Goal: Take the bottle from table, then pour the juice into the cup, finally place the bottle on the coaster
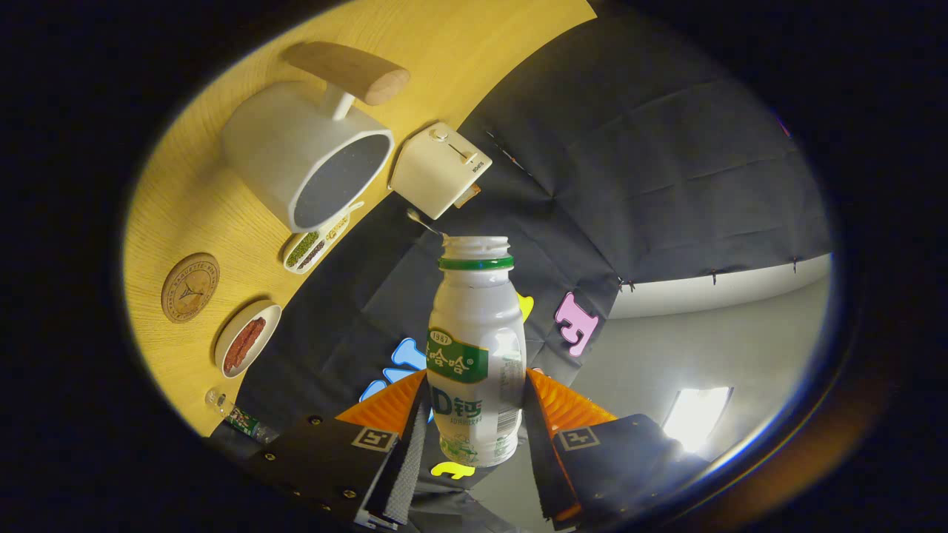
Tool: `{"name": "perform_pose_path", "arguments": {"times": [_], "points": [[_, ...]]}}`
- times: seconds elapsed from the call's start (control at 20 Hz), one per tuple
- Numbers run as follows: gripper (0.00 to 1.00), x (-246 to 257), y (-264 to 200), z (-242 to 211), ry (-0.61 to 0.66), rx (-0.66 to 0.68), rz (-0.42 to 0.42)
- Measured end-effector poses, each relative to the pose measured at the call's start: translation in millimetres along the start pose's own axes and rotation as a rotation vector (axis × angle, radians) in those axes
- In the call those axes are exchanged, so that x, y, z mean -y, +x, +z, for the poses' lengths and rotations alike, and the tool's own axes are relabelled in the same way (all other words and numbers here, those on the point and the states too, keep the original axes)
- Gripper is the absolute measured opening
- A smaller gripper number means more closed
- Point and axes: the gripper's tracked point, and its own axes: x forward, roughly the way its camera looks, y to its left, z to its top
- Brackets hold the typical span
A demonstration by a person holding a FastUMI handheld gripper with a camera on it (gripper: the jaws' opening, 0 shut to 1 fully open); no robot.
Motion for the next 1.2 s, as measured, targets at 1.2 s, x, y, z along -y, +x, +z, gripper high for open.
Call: {"name": "perform_pose_path", "arguments": {"times": [1.2], "points": [[0.64, -25.5, -6.1, 5.0, -0.045, 0.036, 0.035]]}}
